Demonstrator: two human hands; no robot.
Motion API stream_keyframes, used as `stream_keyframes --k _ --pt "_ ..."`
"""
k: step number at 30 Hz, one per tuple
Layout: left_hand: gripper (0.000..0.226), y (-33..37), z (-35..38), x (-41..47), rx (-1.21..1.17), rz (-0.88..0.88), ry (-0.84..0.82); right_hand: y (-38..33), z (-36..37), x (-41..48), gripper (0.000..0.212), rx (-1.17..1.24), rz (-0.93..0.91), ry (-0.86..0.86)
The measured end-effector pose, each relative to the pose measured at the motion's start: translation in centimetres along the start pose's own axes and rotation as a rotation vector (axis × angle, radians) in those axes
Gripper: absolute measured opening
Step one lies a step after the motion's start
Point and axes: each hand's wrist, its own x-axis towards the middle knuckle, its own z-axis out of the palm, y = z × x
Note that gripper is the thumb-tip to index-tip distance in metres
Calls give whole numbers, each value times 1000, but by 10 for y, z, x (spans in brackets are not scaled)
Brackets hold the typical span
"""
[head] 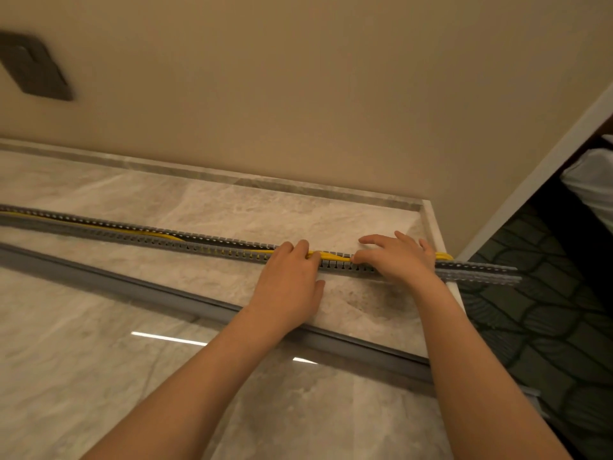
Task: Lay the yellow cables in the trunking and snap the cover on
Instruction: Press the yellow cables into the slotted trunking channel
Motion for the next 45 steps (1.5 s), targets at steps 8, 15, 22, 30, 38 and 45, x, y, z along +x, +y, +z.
stream_keyframes --k 8,15,22,30,38,45 --pt "35 -3 -3 3 -24 -8 -3 0 7 -2 51 -40 -2 72" --pt "37 -3 -1 2 -25 -1 -15 5 14 -6 54 -105 -78 157" --pt "54 -2 4 -5 -52 1 1 5 17 -11 57 -153 -106 208" --pt "49 3 3 -5 37 24 23 7 19 -11 59 -170 -123 228" --pt "59 -2 1 -9 44 56 -32 3 23 -28 36 -35 -257 450" --pt "39 -9 -7 -4 -96 17 -44 -35 27 -44 31 44 -670 402"
